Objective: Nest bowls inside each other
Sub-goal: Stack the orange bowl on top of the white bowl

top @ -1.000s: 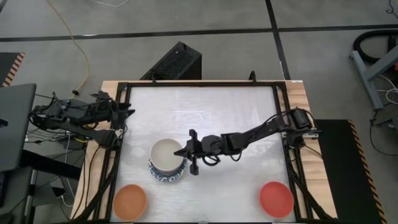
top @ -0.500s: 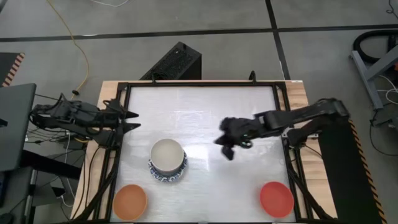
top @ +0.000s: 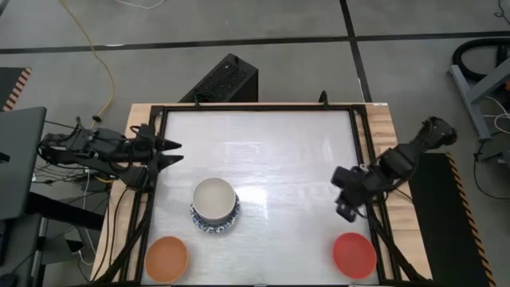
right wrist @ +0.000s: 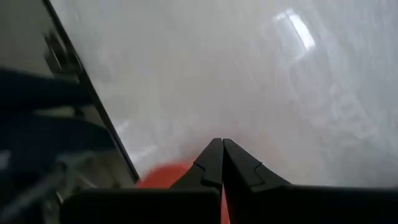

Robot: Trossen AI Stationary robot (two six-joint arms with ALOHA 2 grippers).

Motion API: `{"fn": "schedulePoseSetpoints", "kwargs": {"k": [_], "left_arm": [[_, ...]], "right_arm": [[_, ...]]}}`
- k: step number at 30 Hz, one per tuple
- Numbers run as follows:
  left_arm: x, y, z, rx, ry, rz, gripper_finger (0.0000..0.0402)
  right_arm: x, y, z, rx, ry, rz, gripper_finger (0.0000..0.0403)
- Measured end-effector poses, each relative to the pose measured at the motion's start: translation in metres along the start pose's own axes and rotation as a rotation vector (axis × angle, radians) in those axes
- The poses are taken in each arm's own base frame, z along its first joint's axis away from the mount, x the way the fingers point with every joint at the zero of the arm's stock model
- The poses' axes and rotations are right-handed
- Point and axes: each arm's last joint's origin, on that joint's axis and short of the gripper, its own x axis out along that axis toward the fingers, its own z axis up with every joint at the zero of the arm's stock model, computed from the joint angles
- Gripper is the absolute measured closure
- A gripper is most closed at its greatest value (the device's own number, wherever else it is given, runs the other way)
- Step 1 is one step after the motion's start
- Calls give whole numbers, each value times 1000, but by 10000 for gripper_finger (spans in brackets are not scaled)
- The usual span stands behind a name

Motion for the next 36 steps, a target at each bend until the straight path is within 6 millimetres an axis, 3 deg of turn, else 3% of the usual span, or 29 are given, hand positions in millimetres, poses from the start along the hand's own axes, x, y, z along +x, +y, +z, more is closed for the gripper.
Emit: {"fn": "schedulePoseSetpoints", "kwargs": {"k": [10,22,28,36], "left_arm": [[1,-2,7,-129,-87,29,178],[16,-5,6,-189,-105,148,178],[24,-9,5,-262,-99,152,178],[34,-14,6,-283,-108,153,178]], "right_arm": [[-6,0,-37,-189,120,-71,371],[-13,0,-77,-302,175,-79,250],[9,-8,-102,-267,132,-123,211],[50,-10,-121,-233,132,-43,205]]}}
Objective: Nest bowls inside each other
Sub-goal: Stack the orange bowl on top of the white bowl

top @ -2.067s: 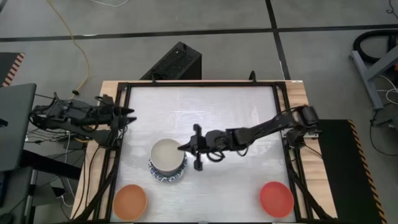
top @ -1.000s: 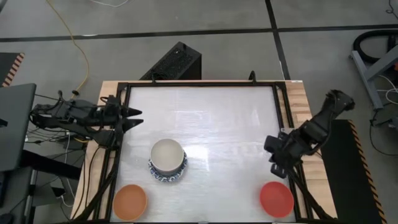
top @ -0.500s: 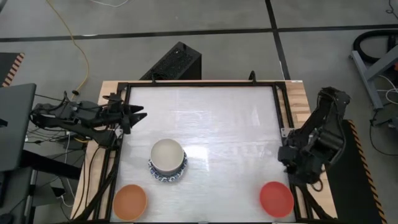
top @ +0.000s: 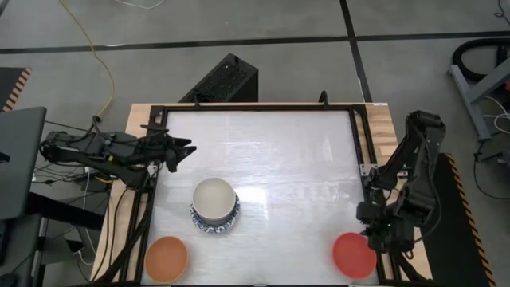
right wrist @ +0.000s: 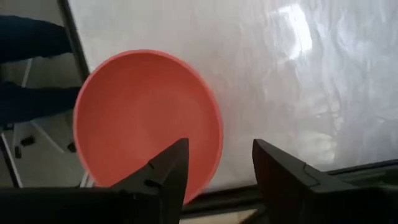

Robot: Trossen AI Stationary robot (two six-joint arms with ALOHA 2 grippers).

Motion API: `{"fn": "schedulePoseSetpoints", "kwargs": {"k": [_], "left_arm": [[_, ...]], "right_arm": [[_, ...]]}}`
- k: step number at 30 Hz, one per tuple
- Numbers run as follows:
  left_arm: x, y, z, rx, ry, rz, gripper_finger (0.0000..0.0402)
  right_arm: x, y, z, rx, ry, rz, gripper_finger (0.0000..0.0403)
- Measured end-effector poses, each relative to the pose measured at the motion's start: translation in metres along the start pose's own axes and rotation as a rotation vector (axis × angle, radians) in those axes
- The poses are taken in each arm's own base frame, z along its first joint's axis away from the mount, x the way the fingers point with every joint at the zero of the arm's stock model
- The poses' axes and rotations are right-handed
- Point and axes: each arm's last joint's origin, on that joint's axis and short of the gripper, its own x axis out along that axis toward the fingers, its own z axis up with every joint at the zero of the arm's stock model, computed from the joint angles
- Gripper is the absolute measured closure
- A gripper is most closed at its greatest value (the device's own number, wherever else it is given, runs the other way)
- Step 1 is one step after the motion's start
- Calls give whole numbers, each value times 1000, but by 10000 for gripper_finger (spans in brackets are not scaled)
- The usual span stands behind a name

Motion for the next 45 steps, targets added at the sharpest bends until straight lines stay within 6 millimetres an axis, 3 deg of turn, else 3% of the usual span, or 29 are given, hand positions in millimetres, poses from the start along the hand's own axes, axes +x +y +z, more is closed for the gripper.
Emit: {"fn": "schedulePoseSetpoints", "kwargs": {"k": [7,15,28,39,42,45], "left_arm": [[3,-1,-1,-12,10,0,178],[3,-1,-2,2,12,1,178],[3,-1,-2,25,17,4,178],[3,-1,-2,26,17,4,178],[3,-1,-2,26,17,5,178],[3,-1,-2,23,17,5,178]], "right_arm": [[20,-6,7,35,-17,-16,204],[37,0,20,-90,-55,56,205],[60,2,30,-221,101,-5,165],[84,7,31,-229,165,-89,163],[89,8,30,-228,175,-111,172],[93,9,32,-208,176,-115,212]]}}
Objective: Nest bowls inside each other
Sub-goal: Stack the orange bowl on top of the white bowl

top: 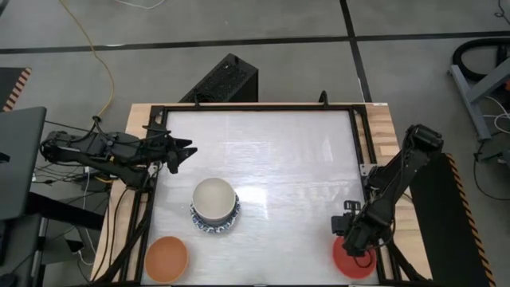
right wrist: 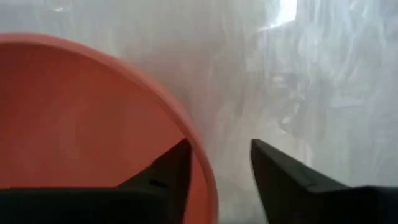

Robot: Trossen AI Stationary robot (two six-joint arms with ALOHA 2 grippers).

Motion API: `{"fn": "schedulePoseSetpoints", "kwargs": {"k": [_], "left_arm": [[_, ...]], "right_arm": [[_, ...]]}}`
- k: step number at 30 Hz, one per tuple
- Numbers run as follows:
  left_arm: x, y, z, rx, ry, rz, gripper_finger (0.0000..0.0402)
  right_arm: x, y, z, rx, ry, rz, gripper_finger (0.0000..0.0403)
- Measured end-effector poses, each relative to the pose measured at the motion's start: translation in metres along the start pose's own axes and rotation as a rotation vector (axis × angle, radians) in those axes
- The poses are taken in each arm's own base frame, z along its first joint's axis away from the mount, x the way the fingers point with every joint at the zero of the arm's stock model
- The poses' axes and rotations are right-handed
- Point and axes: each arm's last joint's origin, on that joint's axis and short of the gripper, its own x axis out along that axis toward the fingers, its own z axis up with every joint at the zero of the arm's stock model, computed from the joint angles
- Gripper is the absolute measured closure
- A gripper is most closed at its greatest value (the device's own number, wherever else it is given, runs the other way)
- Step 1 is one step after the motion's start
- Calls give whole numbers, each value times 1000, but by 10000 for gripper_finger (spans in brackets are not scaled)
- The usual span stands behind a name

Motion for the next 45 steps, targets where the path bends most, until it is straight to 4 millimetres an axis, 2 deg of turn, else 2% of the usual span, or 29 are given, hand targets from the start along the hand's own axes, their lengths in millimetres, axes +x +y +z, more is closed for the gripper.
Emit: {"fn": "schedulePoseSetpoints", "kwargs": {"k": [7,8,15,21,27,32,40,45], "left_arm": [[0,0,0,0,-1,0,178],[0,0,0,7,0,-1,178],[-6,2,1,64,47,-74,178],[-25,12,6,46,44,-127,178],[-51,30,12,18,0,-157,178],[-66,44,14,5,-49,-121,178],[-71,54,10,50,-31,-62,178],[-71,55,8,66,-16,-47,178]], "right_arm": [[0,-2,8,68,15,39,373],[0,-2,11,101,15,47,385],[-6,-15,38,299,-22,65,394],[-24,-34,78,416,-121,89,396],[-43,-51,137,453,-234,112,396],[-71,-58,189,463,-338,140,396],[-126,-74,256,462,-534,200,396],[-134,-85,299,426,-607,185,396]]}}
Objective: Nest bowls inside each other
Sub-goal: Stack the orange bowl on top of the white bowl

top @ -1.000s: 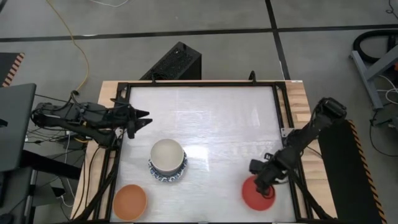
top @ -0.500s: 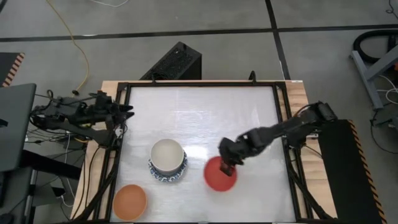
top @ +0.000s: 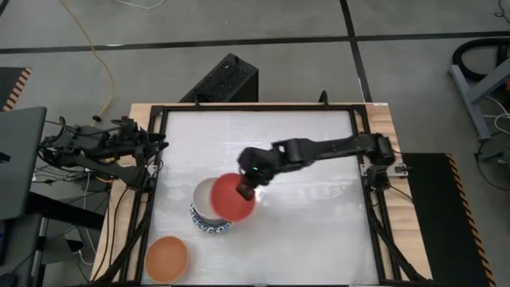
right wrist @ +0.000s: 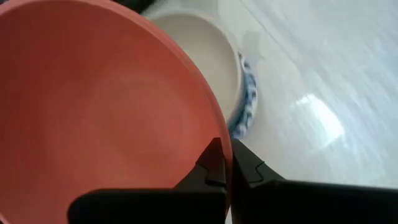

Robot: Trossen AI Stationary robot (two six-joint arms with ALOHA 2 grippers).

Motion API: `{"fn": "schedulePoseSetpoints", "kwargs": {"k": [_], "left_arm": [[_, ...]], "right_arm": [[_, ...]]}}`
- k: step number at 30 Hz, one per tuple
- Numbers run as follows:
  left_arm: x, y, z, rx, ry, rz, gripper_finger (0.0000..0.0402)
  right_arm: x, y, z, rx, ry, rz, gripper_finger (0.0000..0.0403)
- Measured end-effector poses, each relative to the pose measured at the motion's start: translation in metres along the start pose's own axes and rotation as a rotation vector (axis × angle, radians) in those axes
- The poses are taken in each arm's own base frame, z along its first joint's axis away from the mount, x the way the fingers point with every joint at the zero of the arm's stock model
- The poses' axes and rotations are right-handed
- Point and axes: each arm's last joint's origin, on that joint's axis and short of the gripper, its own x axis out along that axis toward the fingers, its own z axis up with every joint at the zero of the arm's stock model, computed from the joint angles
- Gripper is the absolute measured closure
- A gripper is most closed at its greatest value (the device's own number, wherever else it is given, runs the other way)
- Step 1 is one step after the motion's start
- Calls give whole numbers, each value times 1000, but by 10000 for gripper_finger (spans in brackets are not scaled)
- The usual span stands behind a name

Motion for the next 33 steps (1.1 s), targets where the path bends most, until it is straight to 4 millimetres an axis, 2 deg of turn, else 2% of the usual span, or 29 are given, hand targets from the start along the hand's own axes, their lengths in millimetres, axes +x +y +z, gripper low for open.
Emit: {"fn": "schedulePoseSetpoints", "kwargs": {"k": [7,11,18,25,33], "left_arm": [[0,1,-1,5,7,5,178],[0,1,-1,5,7,5,178],[0,1,-1,6,4,10,178],[0,1,-1,1,5,12,178],[0,1,-1,-10,6,12,178]], "right_arm": [[33,9,32,-39,-6,45,396],[53,7,36,-60,33,12,396],[71,-3,45,-58,50,-23,396],[71,-14,51,-42,54,-52,396],[72,-13,49,-60,57,-51,396]]}}
